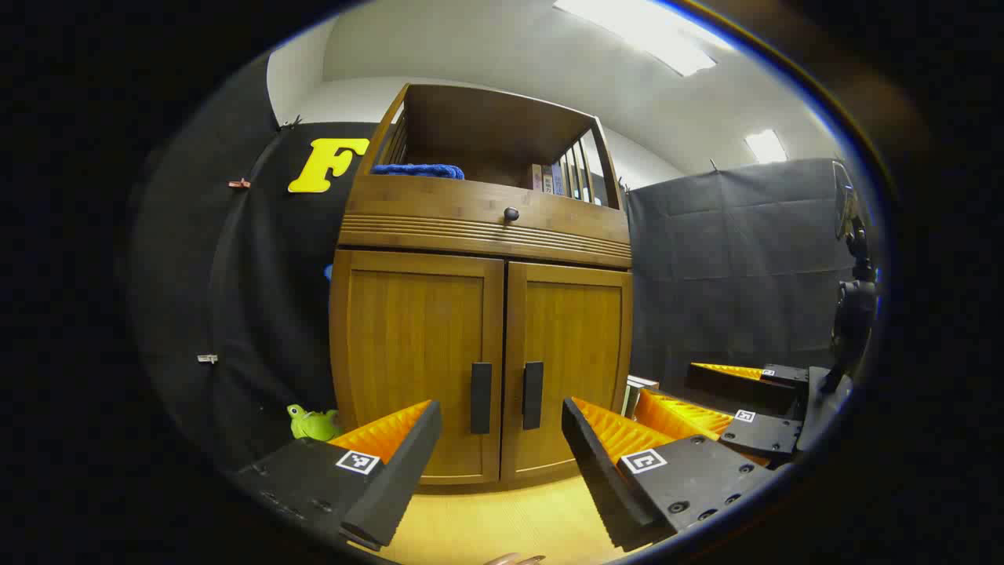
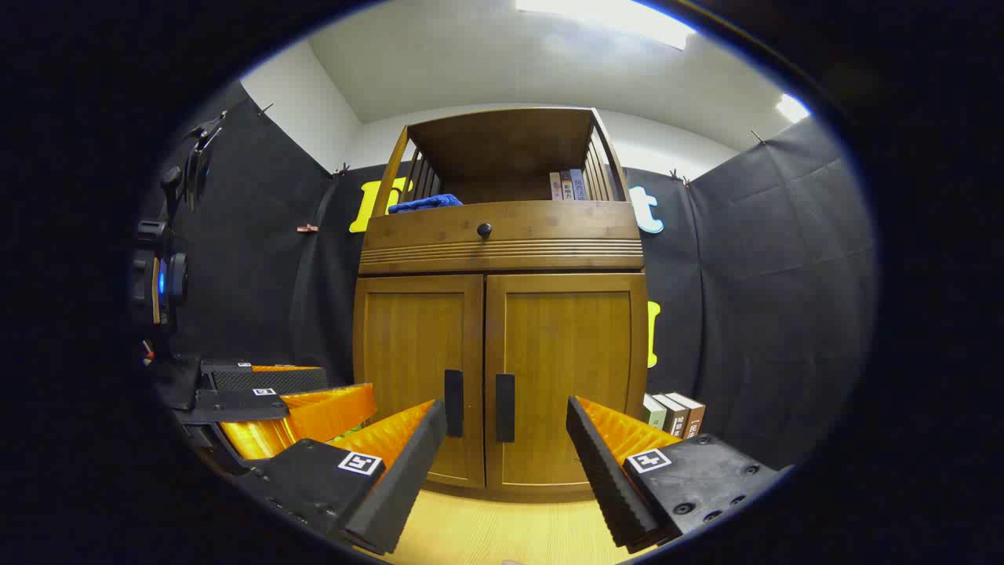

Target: Open the right door of the double-door shoe cabinet with the right hand, and open the left door with the left hand.

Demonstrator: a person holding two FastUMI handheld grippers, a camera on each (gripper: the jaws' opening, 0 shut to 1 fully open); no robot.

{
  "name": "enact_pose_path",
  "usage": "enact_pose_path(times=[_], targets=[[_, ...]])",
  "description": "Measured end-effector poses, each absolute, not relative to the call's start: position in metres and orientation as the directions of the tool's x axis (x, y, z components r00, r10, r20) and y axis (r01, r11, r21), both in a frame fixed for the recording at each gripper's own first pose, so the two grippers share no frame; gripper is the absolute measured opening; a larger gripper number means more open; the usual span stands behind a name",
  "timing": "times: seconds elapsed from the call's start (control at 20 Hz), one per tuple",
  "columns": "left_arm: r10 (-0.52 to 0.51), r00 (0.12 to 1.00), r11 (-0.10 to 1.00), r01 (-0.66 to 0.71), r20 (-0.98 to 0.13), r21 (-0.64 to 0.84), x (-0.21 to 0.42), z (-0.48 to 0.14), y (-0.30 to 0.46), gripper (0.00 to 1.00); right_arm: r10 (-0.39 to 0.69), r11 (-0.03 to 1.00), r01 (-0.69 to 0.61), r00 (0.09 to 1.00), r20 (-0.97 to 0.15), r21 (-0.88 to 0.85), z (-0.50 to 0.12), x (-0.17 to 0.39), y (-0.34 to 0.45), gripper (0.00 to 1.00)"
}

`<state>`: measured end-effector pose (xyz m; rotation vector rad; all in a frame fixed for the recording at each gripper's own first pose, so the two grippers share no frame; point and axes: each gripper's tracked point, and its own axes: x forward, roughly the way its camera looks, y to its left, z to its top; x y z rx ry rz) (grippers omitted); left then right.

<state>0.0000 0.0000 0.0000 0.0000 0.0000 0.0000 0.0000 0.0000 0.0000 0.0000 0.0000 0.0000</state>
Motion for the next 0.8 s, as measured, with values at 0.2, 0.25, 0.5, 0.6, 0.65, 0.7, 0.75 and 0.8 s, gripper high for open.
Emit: enact_pose_path(times=[0.2,0.25,0.5,0.6,0.65,0.7,0.75,0.8], targets=[[0.0,1.0,1.0,0.0,-0.004,-0.014,0.0004,-0.002,-0.0008,0.94,0.0,1.0,0.0,1.0,0.001,-0.012,0.0032,-0.0002,-0.0029,0.97],[0.007,1.0,1.0,-0.007,-0.005,-0.011,0.0002,-0.0023,0.0003,0.95,0.002,1.0,-0.002,1.0,-0.002,-0.012,0.0025,-0.0004,-0.0035,0.97],[0.02,1.0,1.0,-0.02,-0.003,-0.011,0.0023,-0.002,-0.0008,0.96,0.016,1.0,-0.016,1.0,-0.008,-0.012,0.0018,0.0028,-0.0049,0.97],[0.02,1.0,1.0,-0.02,0.013,-0.011,0.0007,0.0008,-0.0026,0.96,0.024,1.0,-0.024,1.0,-0.007,-0.011,0.0015,0.0032,-0.0059,0.97],[0.021,1.0,1.0,-0.021,0.018,-0.01,-0.0002,0.0019,-0.0021,0.96,0.032,0.999,-0.032,0.999,-0.003,-0.008,0.0025,0.0035,-0.0048,0.97],[0.02,1.0,1.0,-0.02,0.021,-0.011,-0.002,0.0027,-0.0032,0.96,0.041,0.999,-0.041,0.999,0.006,-0.003,0.0049,0.0045,-0.0041,0.97],[0.018,1.0,1.0,-0.018,0.022,-0.014,-0.0036,0.002,-0.0048,0.96,0.046,0.999,-0.046,0.999,0.014,0.002,0.0065,0.0053,-0.0043,0.97],[0.016,1.0,1.0,-0.016,0.021,-0.015,-0.0051,0.0028,-0.0057,0.94,0.05,0.999,-0.051,0.998,0.022,0.01,0.0075,0.0068,-0.005,0.97]])
